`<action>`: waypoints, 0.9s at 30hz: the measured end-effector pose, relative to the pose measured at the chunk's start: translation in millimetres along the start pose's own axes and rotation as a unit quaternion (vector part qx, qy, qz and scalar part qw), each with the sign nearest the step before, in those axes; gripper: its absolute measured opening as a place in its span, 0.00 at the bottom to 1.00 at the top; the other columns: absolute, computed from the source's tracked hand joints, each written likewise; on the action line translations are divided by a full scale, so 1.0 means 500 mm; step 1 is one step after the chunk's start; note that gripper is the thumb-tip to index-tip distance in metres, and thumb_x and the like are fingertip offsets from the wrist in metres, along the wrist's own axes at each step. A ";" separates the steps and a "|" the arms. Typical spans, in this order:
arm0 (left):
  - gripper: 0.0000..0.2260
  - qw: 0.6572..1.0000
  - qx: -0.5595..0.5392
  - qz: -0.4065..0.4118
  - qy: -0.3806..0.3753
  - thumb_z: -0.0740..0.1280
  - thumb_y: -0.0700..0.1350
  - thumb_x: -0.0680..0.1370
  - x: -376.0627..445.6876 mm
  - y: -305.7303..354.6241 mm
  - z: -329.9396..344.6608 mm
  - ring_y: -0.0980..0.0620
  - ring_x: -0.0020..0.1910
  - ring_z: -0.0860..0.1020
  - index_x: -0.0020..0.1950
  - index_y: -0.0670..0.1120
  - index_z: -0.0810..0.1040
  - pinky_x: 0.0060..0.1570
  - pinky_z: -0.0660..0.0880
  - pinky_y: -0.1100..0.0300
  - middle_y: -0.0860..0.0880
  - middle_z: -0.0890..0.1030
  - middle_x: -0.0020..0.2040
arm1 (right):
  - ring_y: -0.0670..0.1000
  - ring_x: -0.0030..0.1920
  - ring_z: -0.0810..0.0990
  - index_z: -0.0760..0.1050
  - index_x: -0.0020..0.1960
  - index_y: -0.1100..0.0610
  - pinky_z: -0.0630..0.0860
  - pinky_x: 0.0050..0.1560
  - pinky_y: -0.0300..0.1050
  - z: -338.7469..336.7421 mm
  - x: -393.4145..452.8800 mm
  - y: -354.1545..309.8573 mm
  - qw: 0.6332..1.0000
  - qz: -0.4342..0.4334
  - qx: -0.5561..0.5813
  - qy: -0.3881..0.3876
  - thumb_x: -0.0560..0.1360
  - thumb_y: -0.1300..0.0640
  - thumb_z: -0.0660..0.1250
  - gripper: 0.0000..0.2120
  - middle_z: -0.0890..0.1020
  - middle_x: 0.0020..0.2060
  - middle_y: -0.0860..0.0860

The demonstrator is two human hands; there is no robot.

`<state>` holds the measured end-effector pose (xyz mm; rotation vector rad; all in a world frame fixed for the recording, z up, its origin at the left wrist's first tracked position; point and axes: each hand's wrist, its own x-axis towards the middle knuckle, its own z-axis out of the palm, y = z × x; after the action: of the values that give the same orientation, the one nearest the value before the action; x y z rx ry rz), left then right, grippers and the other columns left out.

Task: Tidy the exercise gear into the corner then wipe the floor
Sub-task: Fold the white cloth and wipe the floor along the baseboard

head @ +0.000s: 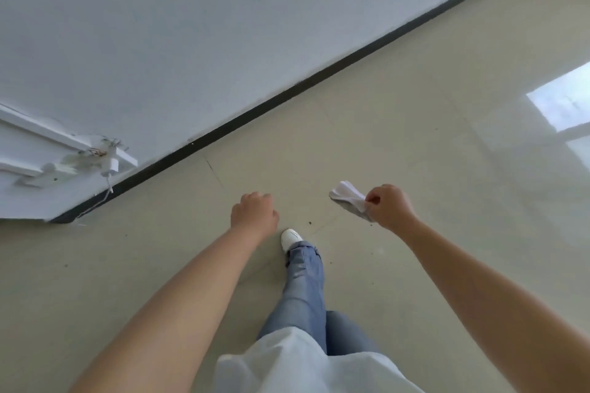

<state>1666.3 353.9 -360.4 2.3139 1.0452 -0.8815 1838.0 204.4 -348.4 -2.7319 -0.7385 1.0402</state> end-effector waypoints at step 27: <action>0.16 0.963 -0.183 -0.195 0.022 0.55 0.46 0.81 0.919 0.112 0.462 0.43 0.66 0.69 0.67 0.42 0.70 0.61 0.69 0.53 0.42 0.72 0.65 | 0.57 0.48 0.79 0.80 0.51 0.64 0.65 0.32 0.31 0.378 1.032 0.165 0.981 -0.162 -0.104 -0.033 0.75 0.65 0.60 0.11 0.83 0.50 0.59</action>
<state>1859.3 402.4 -838.0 1.8581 1.5731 -0.7003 2079.3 372.8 -819.4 -2.6205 -1.3202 1.0335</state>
